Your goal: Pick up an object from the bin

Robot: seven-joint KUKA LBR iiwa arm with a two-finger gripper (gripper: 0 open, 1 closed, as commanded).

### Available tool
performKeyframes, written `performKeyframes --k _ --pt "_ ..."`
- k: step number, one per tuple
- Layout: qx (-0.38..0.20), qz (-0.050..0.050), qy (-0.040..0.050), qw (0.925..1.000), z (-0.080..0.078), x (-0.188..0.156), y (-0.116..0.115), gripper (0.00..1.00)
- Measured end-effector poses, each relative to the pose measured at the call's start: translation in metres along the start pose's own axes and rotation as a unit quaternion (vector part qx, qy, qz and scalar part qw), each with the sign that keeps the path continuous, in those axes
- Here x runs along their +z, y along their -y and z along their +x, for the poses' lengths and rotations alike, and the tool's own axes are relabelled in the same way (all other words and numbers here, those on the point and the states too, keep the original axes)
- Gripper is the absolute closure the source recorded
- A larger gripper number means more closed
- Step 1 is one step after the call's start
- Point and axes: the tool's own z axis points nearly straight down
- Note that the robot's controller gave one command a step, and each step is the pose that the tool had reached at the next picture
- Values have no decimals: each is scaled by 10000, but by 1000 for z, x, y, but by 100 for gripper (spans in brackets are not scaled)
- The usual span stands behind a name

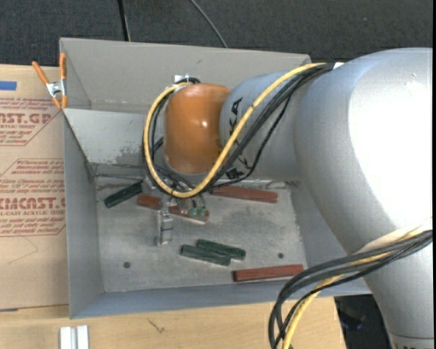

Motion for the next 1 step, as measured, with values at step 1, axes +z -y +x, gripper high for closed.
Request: performKeyframes --k 1 --pt "751 -7 -1 9972 8 6 40 100"
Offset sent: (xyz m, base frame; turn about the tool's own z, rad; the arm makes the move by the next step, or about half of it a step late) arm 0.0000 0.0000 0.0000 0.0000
